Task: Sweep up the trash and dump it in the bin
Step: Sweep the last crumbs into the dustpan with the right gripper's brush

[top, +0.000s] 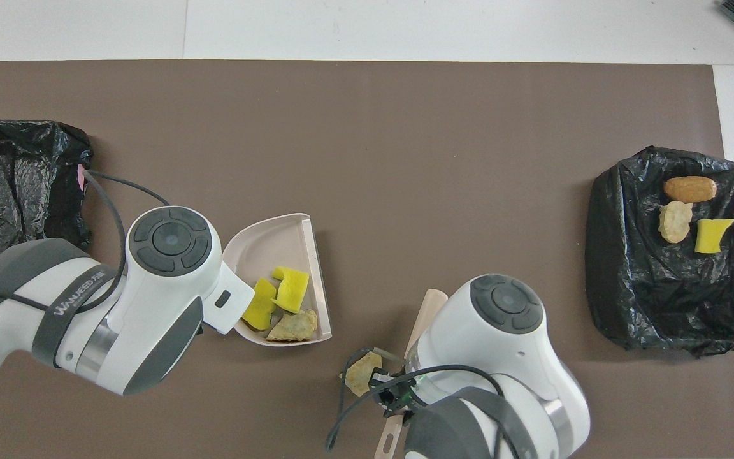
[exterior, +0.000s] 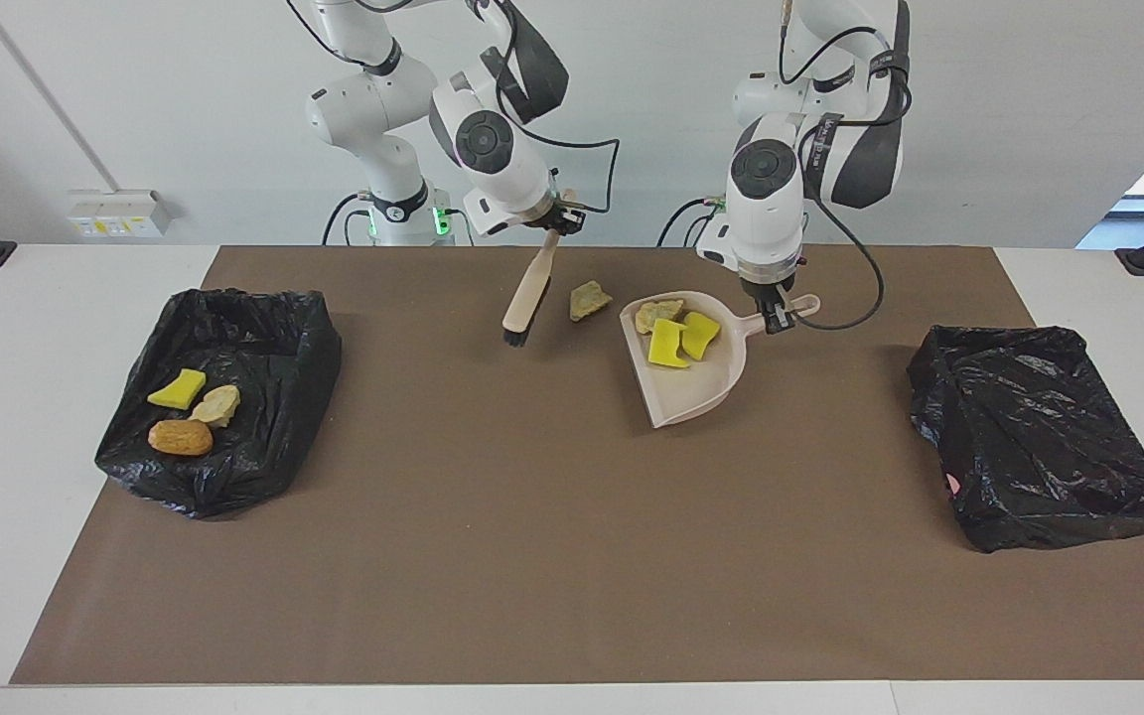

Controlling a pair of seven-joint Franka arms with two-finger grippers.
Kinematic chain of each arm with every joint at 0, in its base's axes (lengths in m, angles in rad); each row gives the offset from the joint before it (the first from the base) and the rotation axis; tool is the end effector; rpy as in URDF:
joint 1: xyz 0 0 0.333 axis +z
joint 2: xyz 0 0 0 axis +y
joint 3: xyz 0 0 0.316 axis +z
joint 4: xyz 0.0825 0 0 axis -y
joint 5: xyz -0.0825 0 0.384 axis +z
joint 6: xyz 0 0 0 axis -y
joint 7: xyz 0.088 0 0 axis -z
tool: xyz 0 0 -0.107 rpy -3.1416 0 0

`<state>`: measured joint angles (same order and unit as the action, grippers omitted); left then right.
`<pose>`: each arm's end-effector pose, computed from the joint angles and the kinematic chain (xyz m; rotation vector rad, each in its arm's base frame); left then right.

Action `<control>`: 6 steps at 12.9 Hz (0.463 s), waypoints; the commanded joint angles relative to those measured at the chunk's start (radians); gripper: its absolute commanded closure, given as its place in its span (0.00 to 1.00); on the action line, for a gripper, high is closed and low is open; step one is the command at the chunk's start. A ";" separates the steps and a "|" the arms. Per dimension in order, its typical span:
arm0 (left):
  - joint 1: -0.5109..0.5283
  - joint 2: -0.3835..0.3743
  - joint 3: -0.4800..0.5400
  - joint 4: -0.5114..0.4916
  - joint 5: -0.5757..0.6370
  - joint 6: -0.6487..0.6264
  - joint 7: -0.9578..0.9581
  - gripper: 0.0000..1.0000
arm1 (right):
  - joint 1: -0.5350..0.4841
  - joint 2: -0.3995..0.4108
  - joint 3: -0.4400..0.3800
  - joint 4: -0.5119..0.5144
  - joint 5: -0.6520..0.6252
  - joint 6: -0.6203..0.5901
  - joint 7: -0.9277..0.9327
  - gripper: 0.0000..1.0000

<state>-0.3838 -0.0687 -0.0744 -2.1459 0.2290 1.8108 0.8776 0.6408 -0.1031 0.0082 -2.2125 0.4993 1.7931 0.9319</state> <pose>0.4514 -0.2020 0.4153 -2.2366 1.9215 0.4547 0.3555 0.3208 0.4095 -2.8413 0.6866 0.8211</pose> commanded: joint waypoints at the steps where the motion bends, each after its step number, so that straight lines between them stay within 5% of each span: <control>1: 0.011 -0.144 -0.005 -0.194 -0.008 0.045 -0.003 1.00 | 0.058 0.020 -0.001 -0.021 0.031 0.038 0.117 1.00; 4: 0.008 -0.281 -0.016 -0.374 -0.008 0.132 -0.116 1.00 | 0.065 0.010 -0.001 -0.070 0.077 0.083 0.123 1.00; 6: -0.003 -0.319 -0.048 -0.434 -0.008 0.142 -0.191 1.00 | 0.127 0.054 -0.001 -0.104 0.131 0.229 0.123 1.00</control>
<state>-0.3842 -0.2967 -0.0927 -2.4861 0.2290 1.9120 0.7498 0.7205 -0.0698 0.0089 -2.2782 0.5872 1.9154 1.0413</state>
